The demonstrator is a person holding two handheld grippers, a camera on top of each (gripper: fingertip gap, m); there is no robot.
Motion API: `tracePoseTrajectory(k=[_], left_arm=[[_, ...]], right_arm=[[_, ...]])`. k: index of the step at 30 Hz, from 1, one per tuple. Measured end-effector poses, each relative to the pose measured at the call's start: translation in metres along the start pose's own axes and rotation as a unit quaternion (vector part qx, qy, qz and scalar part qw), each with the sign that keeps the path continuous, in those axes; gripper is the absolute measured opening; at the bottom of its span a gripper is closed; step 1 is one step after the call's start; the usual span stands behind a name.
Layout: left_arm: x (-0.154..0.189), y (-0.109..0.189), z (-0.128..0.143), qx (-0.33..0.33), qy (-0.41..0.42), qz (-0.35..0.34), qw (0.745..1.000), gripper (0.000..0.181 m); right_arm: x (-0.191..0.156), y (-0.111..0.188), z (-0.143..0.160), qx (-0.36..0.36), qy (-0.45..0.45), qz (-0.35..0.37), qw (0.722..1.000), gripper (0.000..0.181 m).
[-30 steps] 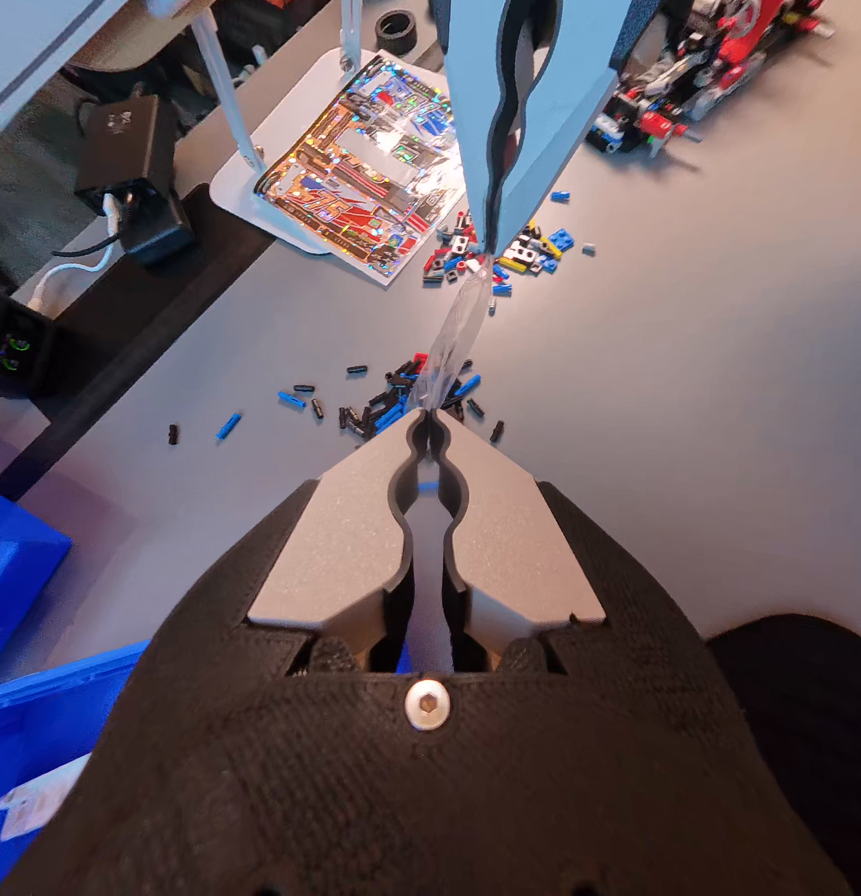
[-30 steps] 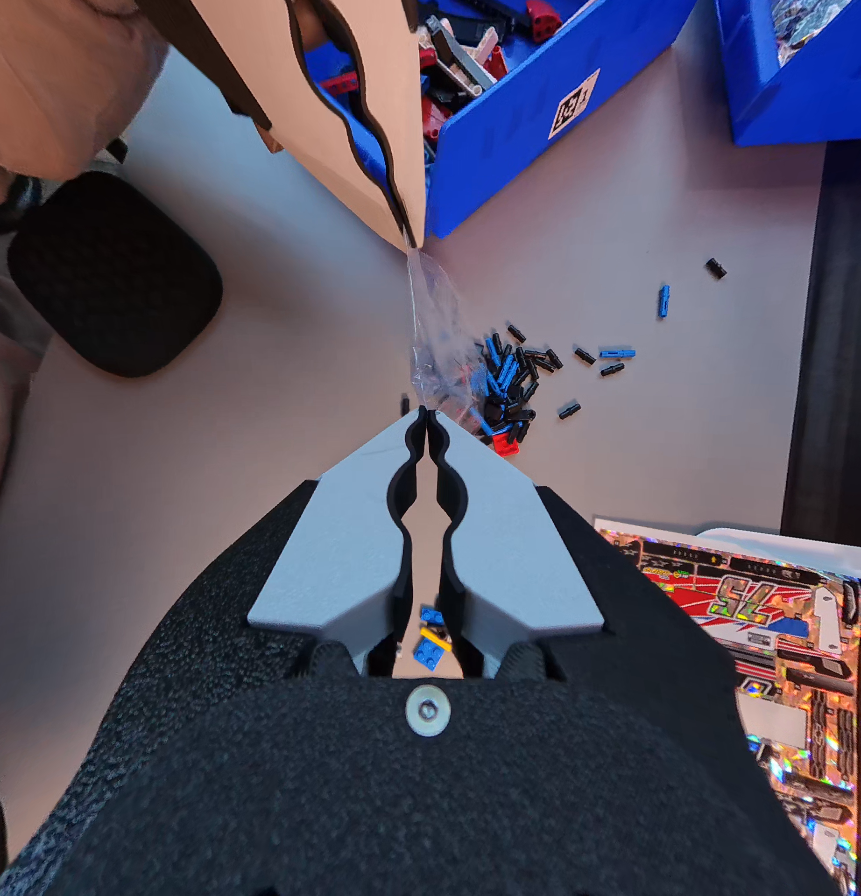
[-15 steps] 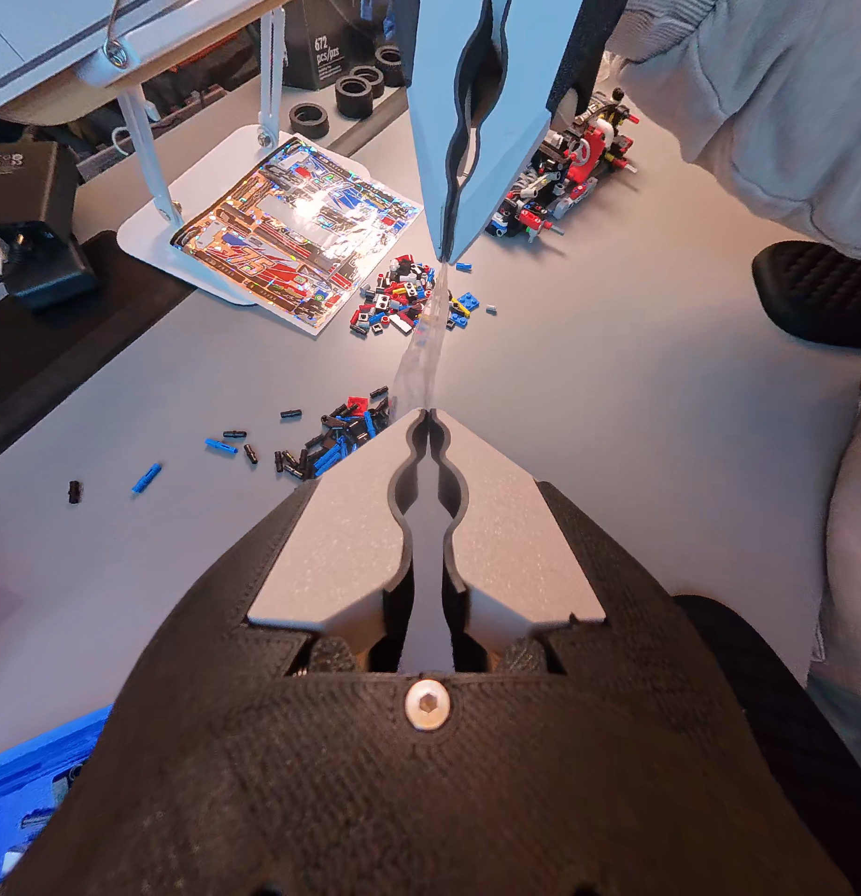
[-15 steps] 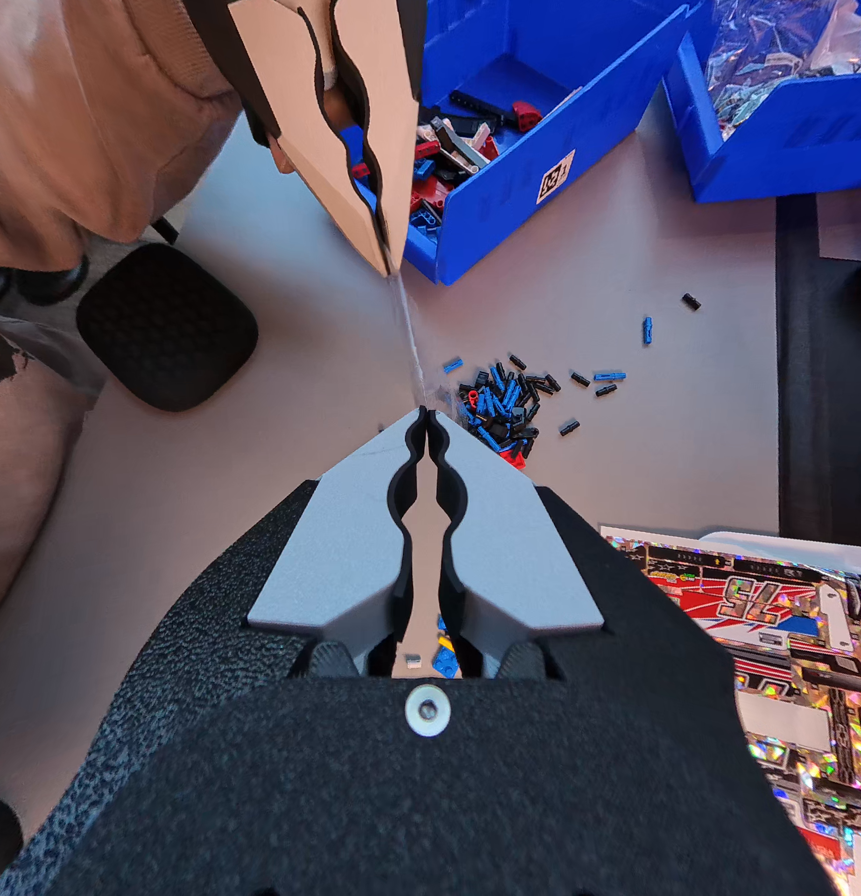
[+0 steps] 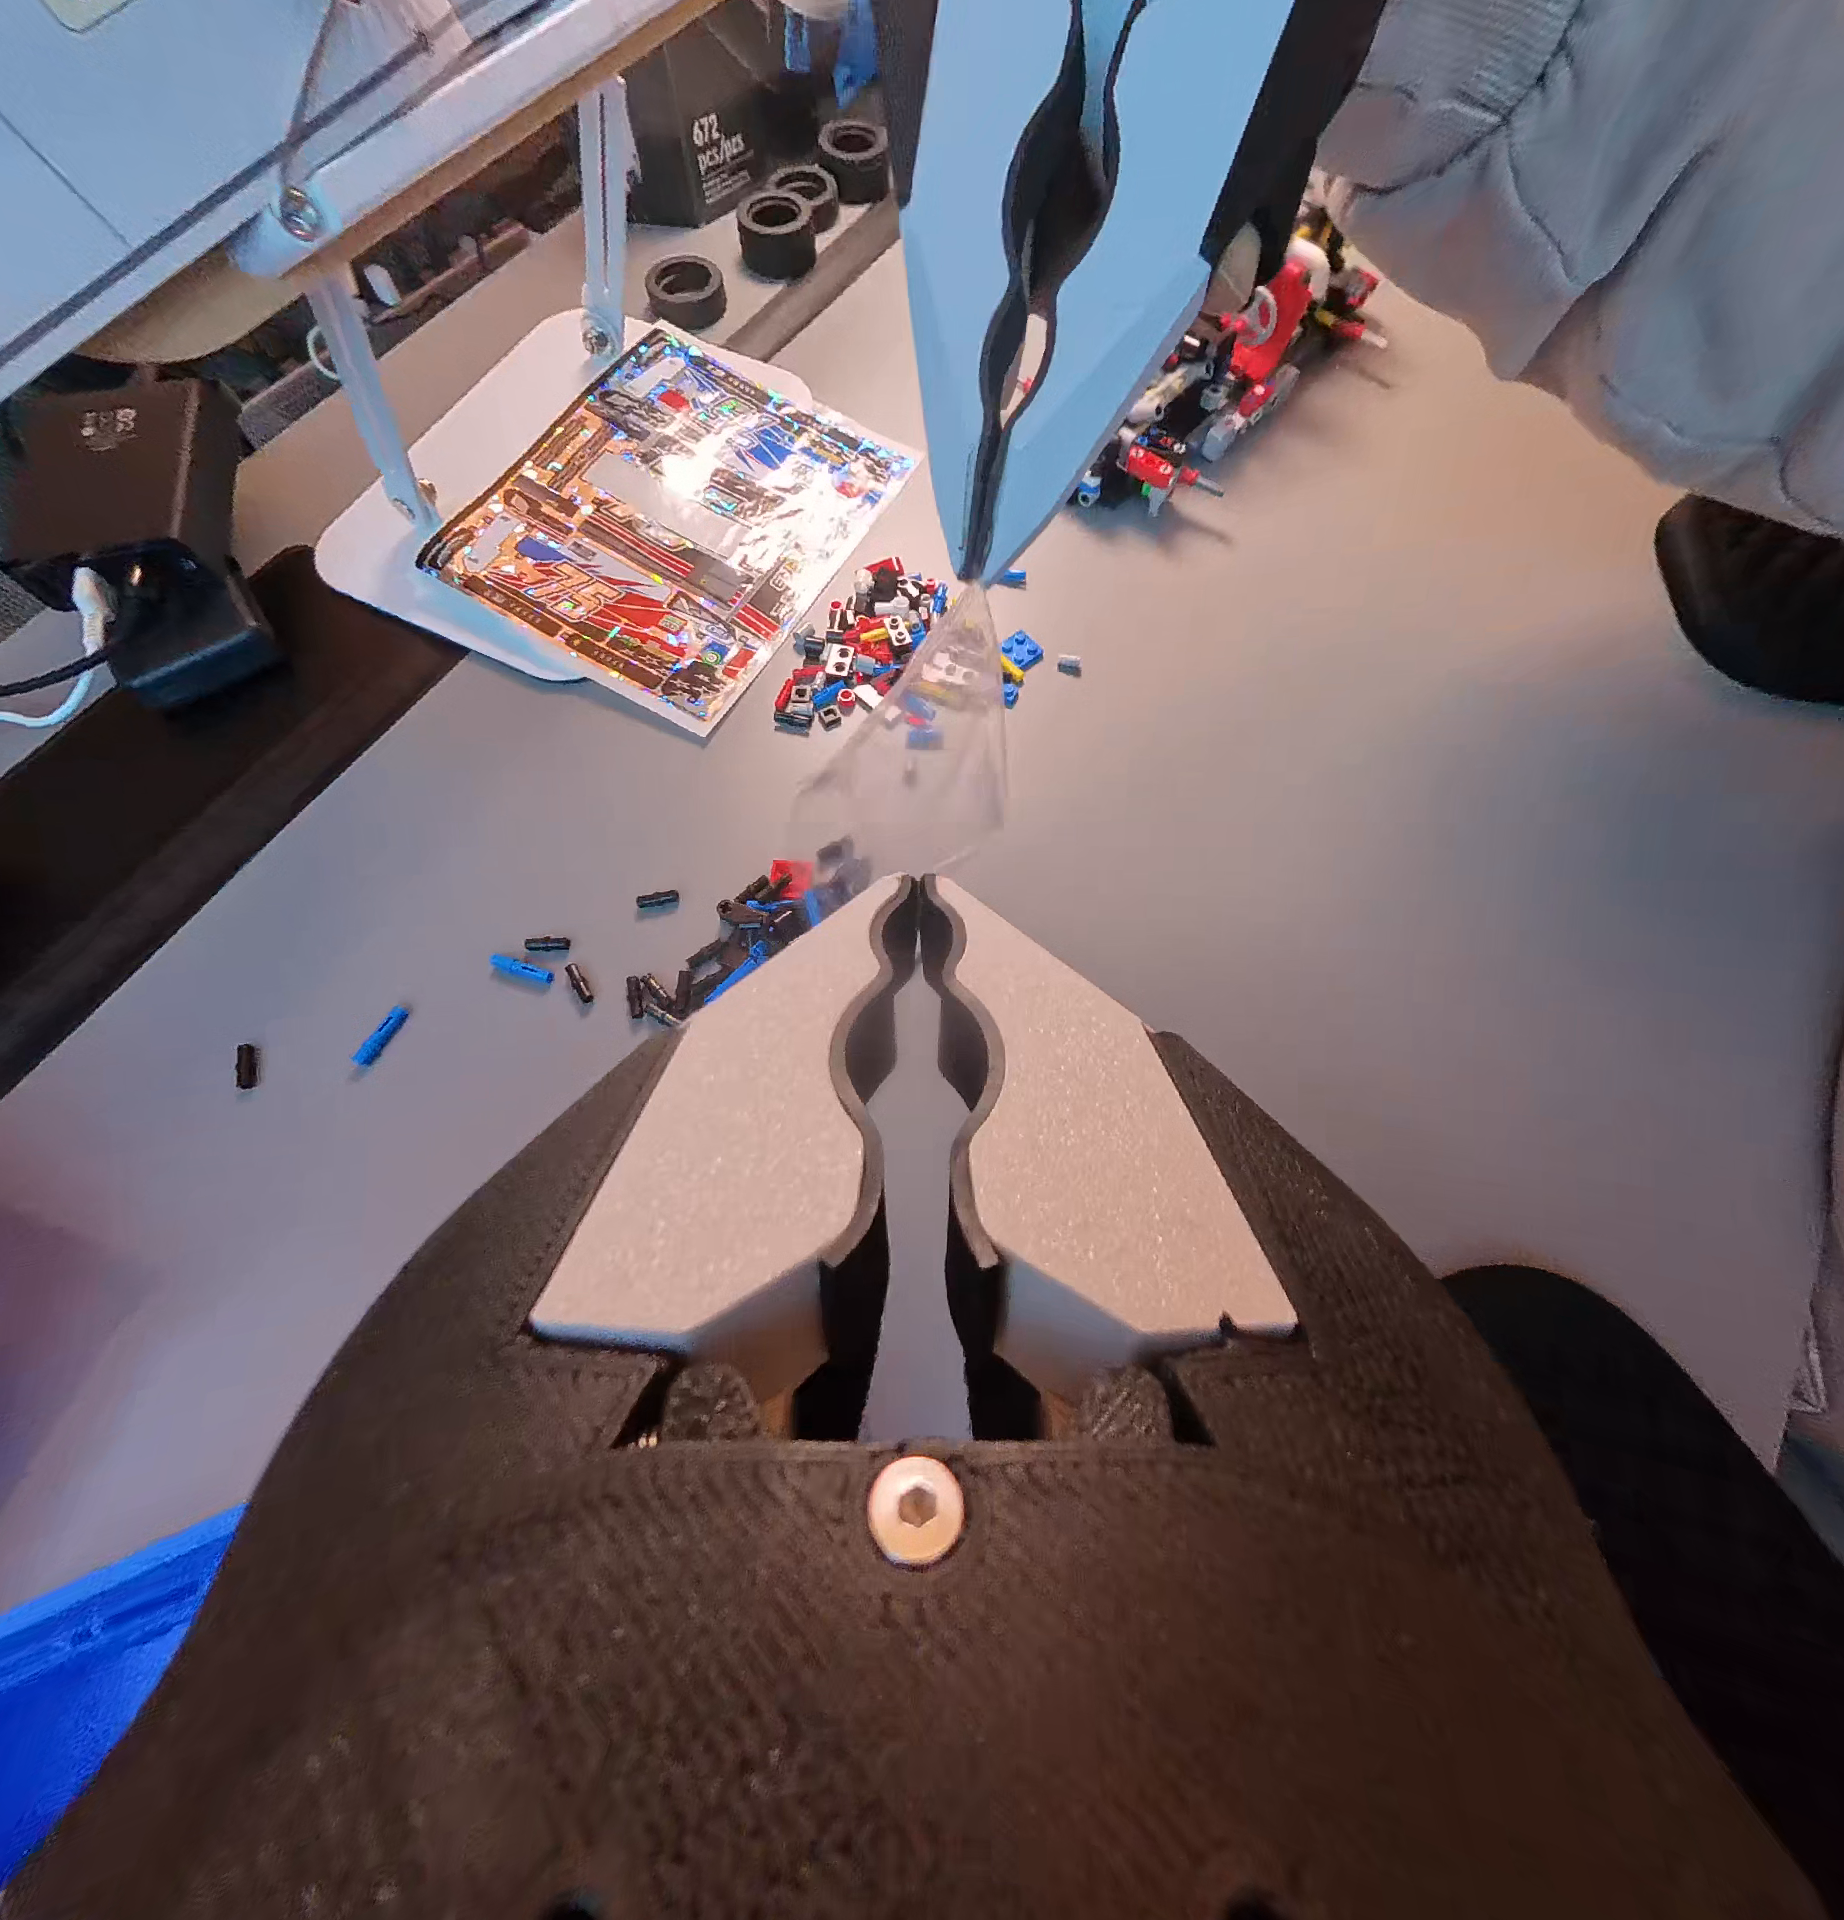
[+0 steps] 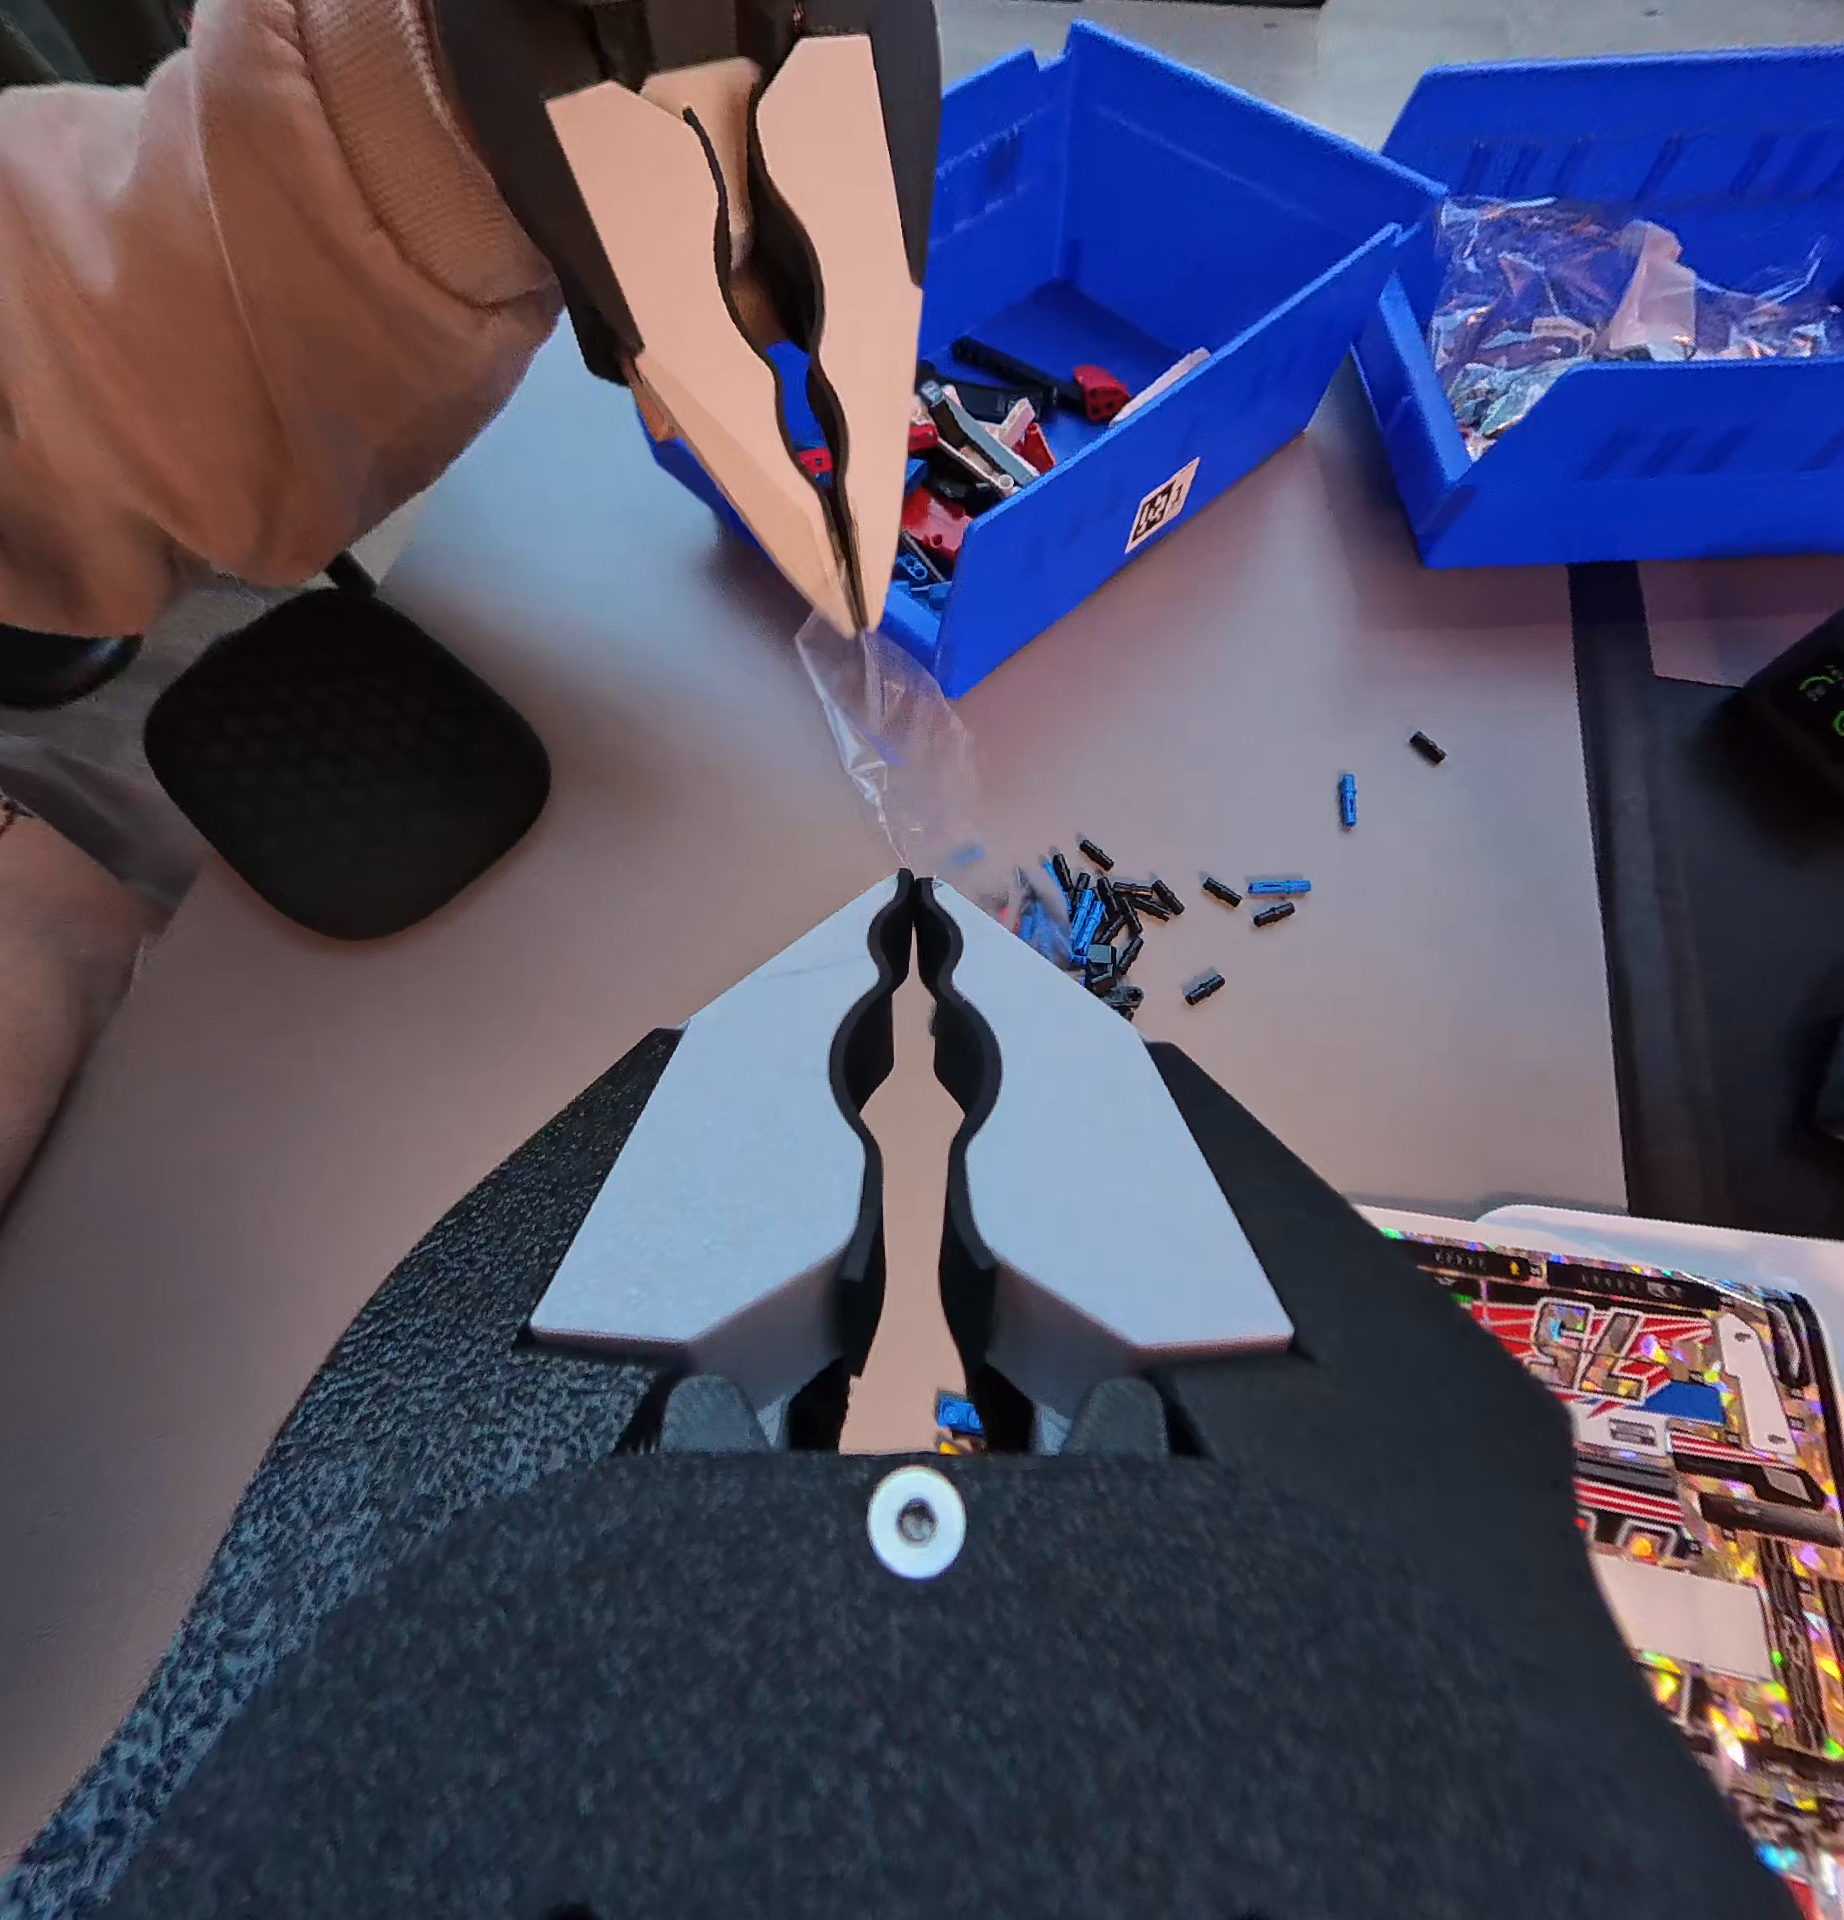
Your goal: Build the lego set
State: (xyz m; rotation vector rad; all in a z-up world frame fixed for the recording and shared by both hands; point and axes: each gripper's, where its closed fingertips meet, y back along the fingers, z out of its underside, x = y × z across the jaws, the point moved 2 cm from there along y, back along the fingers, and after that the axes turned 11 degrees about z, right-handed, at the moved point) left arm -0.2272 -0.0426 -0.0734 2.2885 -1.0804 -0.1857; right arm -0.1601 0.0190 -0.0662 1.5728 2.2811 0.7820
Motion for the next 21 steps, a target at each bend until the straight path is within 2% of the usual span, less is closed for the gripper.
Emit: tracePoseTrajectory(k=[2, 5, 7, 11, 12, 14, 17, 21], left_arm=[[-0.003, 0.0, 0.003, -0.01, 0.002, -0.011, 1.0, 0.0], [-0.001, 0.007, -0.004, 0.027, 0.012, -0.002, 1.0, 0.0], [0.002, 0.001, -0.005, 0.008, -0.017, -0.024, 1.0, 0.0], [0.027, -0.01, -0.021, 0.054, -0.077, -0.027, 0.995, 0.0], [0.035, -0.014, -0.024, 0.071, -0.075, -0.018, 0.994, 0.001], [0.047, -0.021, -0.025, 0.093, -0.066, -0.007, 0.993, 0.015], [0.063, -0.033, -0.021, 0.137, -0.042, 0.015, 0.99, 0.017], [0.069, -0.061, -0.001, 0.154, -0.019, -0.011, 0.988, 0.02]], right_arm=[[-0.003, -0.001, 0.0, -0.001, 0.006, 0.004, 1.0, 0.0], [-0.003, 0.01, -0.001, 0.03, -0.015, 0.007, 0.999, 0.0], [-0.006, 0.013, 0.004, 0.023, 0.008, 0.037, 0.999, 0.0], [-0.026, 0.041, 0.013, 0.056, 0.062, 0.105, 0.991, 0.0], [-0.032, 0.053, 0.018, 0.061, 0.063, 0.125, 0.988, 0.0], [-0.042, 0.082, 0.033, 0.058, 0.062, 0.176, 0.981, 0.0], [-0.054, 0.14, 0.055, 0.068, 0.055, 0.27, 0.959, 0.0], [-0.058, 0.241, 0.095, 0.054, 0.074, 0.439, 0.894, 0.0]])
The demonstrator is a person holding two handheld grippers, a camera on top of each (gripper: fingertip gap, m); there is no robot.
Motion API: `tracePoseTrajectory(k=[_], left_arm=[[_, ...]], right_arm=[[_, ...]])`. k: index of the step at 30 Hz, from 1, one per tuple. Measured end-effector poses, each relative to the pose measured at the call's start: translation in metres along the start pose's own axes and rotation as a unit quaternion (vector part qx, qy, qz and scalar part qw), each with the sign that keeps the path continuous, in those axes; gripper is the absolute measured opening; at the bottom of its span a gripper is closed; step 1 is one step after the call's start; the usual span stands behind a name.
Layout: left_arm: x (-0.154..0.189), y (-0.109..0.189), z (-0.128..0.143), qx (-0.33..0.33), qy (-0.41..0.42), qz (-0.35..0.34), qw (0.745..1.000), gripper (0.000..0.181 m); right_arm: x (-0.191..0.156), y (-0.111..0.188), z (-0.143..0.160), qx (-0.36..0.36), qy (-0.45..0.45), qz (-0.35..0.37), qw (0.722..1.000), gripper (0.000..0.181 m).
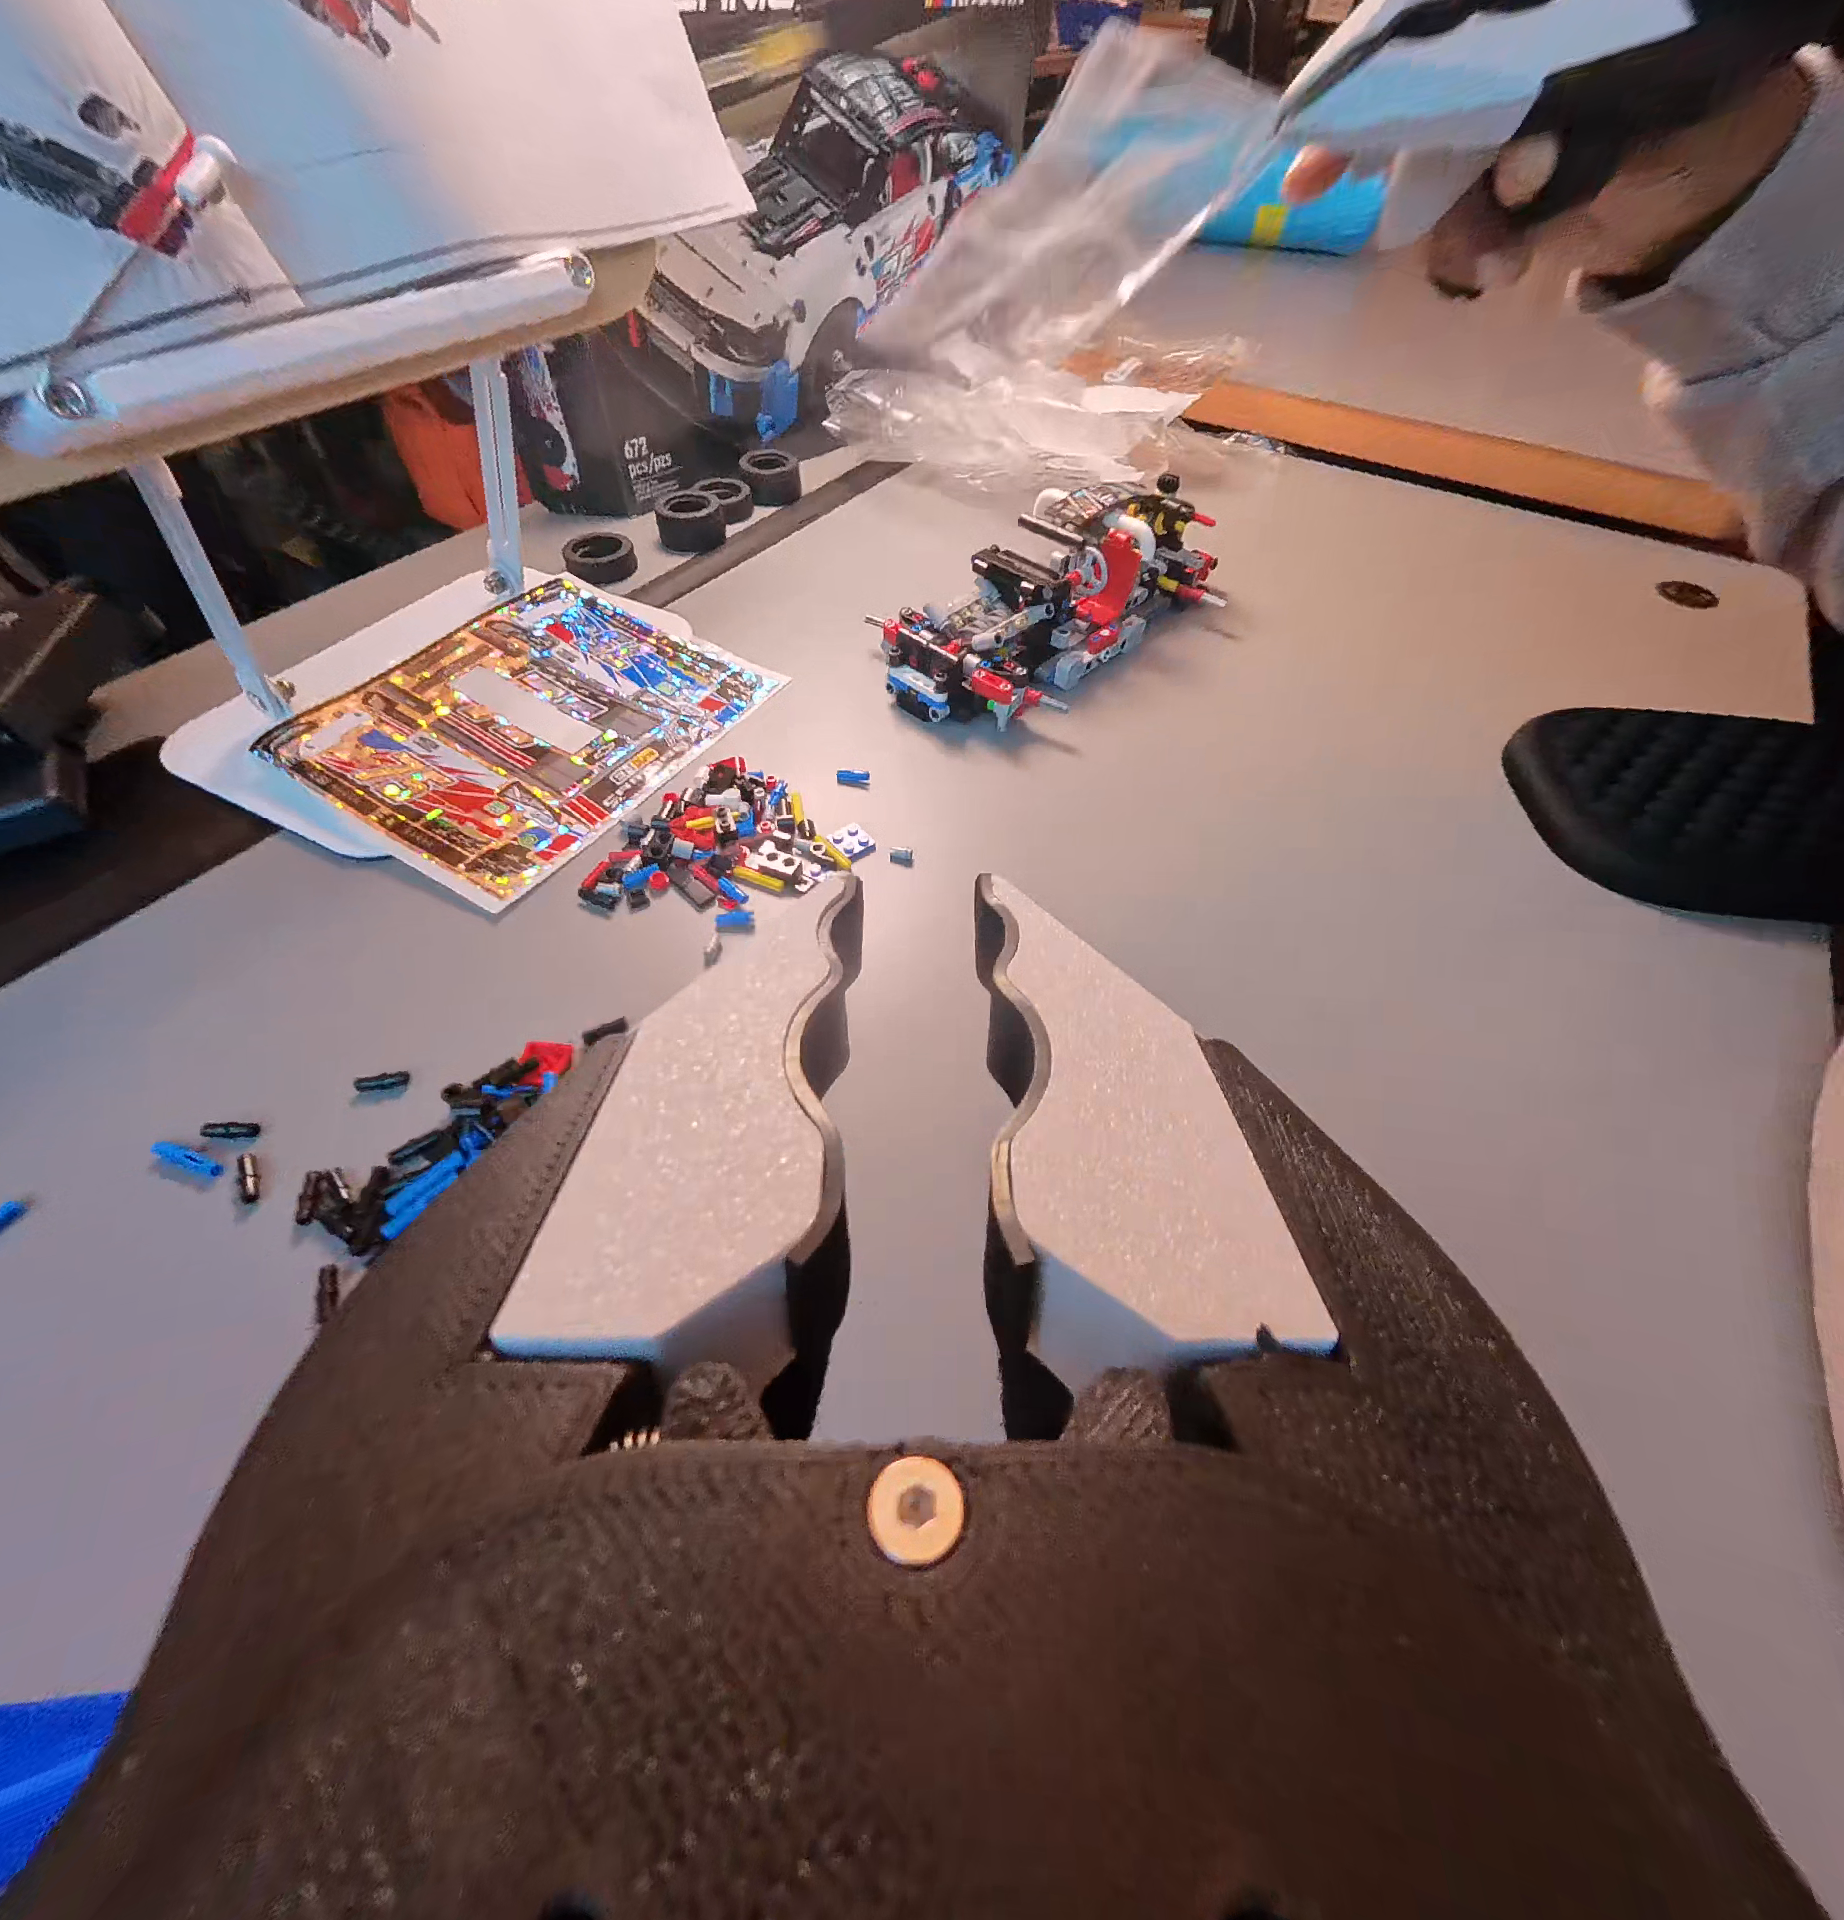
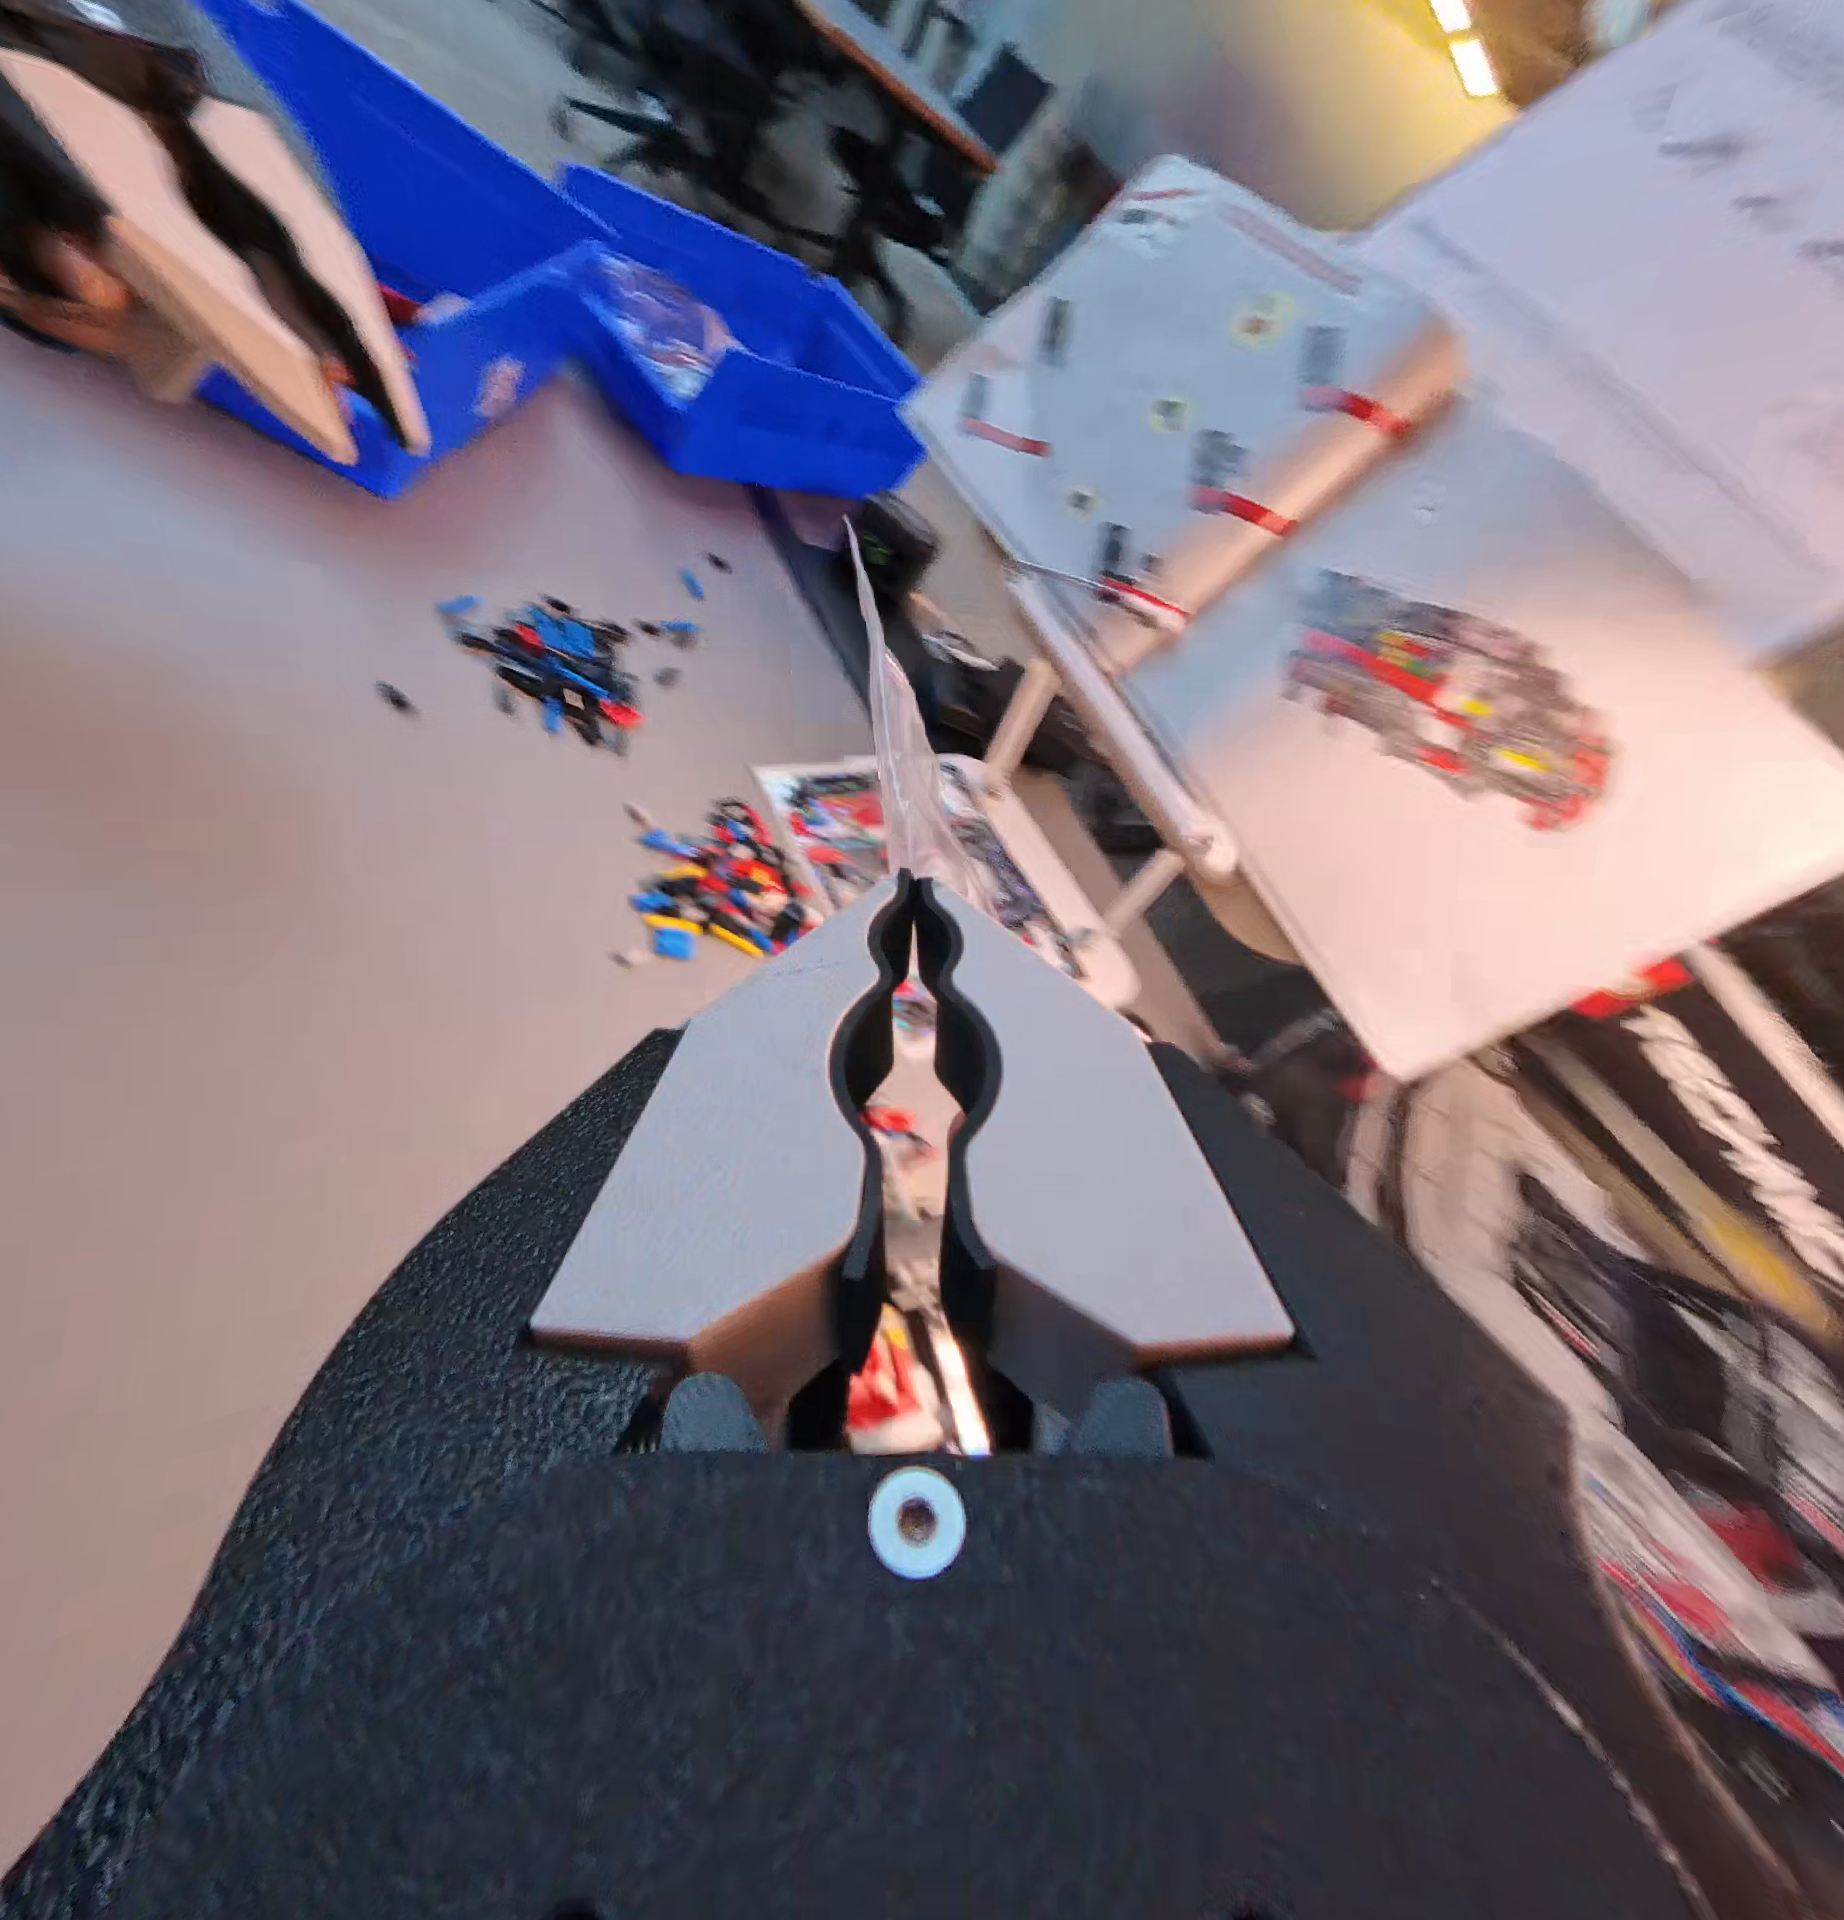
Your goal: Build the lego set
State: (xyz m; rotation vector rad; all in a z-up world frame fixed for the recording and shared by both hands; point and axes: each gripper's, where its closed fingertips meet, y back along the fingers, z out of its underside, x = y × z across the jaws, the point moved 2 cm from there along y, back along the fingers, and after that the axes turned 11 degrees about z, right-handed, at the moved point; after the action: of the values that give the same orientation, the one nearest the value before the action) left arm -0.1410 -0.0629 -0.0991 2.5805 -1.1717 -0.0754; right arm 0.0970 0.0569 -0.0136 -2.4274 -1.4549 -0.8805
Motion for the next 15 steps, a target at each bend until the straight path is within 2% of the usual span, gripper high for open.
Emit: tracePoseTrajectory(k=[4, 8, 11, 15], left_arm=[[0.004, -0.019, 0.018, -0.011, -0.015, -0.027, 0.999, 0.019], [0.004, -0.03, 0.024, -0.015, -0.008, -0.024, 1.0, 0.017], [0.002, -0.035, 0.029, -0.023, -0.007, -0.027, 0.999, 0.015], [-0.001, -0.042, 0.041, -0.039, 0.001, -0.028, 0.999, 0.014]], right_arm=[[0.065, 0.067, 0.048, -0.048, 0.098, 0.159, 0.981, 0.0], [0.114, 0.108, 0.114, -0.152, 0.178, 0.251, 0.939, 0.0], [0.144, 0.122, 0.165, -0.223, 0.183, 0.294, 0.911, 0.0], [0.177, 0.104, 0.228, -0.296, 0.19, 0.322, 0.879, 0.0]])
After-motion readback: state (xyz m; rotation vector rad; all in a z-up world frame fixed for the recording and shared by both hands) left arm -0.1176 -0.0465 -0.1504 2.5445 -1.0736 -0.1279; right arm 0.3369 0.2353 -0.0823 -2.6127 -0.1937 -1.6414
